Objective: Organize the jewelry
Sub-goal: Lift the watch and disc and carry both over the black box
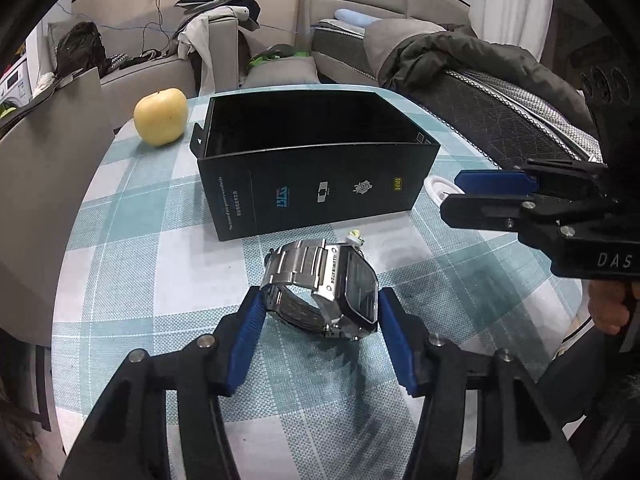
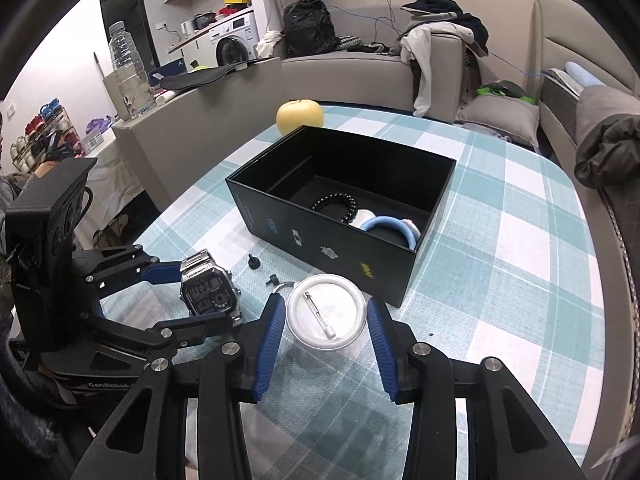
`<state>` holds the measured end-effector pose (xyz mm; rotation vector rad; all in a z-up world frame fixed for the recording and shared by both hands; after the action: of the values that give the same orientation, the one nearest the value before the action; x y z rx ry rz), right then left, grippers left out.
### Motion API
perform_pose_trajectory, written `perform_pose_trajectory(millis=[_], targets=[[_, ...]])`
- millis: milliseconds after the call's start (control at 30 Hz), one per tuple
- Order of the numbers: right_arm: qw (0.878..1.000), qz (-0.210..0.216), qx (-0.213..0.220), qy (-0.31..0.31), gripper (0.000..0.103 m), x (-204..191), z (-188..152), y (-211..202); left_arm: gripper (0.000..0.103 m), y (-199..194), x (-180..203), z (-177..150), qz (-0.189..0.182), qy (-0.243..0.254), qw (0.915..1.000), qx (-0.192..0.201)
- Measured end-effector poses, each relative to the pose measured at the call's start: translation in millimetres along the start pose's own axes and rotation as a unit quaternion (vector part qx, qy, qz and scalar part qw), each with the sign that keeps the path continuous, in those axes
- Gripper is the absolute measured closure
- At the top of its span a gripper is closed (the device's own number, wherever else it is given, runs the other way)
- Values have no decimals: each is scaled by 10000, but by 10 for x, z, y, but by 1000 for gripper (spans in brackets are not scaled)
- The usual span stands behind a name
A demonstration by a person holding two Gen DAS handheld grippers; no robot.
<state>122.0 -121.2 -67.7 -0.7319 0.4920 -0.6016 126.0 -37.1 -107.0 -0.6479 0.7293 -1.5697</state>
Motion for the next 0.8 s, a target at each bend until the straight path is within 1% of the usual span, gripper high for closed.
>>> perform_pose_trajectory(millis=[167,233,333,600,800], targets=[[9999,38,92,-26,62,-23,55,-29,52,-35,0,-12,31,-24,10000,60],[9999,51,146,-39,62,-30,81,-49,52,-101,-7,-45,27,-76,9999,126],[9996,81,271,-43,62,-47,125,-95,52,-179,-17,-8,25,-154,9995,273],[9980,67,617,112,62,23,257,-231,52,-395,-88,234,89,-376,9966,731],[9960,128,864,213,62,41,436,-313,52,-491,-192,504,266,-493,9932,1021]])
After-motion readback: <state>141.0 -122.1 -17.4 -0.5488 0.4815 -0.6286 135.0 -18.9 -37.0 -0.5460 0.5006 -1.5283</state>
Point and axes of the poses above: each gripper's, at about its wrist camera, not at the fingertips, and y roughly the way its jaws point, x to its right, z to its top, the point moved 10 cm from there along y, roughly the way its jaws point, and after that the axes turned 8 degrees about z, right-handed, at the moved point
